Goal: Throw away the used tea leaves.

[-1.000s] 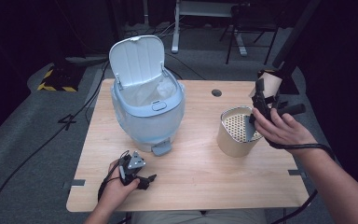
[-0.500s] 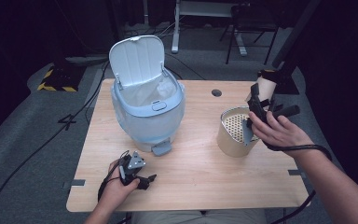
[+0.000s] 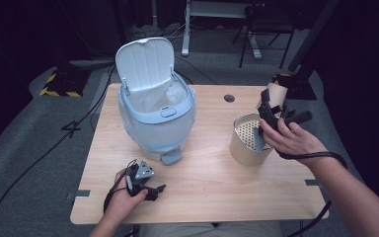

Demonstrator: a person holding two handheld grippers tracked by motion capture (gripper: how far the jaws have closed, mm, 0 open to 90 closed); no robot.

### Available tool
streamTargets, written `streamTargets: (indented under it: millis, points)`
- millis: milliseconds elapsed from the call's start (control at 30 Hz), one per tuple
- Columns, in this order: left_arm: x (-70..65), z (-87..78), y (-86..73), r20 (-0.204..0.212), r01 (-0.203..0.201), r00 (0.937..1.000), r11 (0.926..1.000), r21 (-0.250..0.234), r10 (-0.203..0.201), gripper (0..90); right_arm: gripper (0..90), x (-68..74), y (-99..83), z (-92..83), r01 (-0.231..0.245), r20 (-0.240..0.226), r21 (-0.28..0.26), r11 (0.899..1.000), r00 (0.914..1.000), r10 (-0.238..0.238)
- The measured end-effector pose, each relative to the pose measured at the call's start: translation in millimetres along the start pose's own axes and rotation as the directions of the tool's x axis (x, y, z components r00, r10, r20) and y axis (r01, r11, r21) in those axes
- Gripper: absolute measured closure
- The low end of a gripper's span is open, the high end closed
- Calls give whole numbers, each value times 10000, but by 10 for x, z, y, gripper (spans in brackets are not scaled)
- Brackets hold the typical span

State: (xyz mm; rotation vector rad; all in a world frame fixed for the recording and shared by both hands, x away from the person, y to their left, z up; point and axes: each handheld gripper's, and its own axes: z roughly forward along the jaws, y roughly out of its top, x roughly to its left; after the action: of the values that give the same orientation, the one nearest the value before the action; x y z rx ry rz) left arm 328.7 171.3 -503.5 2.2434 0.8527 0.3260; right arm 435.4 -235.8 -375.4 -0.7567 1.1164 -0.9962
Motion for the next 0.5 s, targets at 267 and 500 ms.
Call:
streamTargets:
  millis: [267,500]
  points:
    - [2,1,0,30,3,10000,10000,-3,-3,193,305,-37,-92,49,-720,-108,552,9959,9973,727]
    - [2,0,-2,56,-6,10000,10000,-6,6,192,306,-63,-8,17,219,100,51,9997,9997,-220]
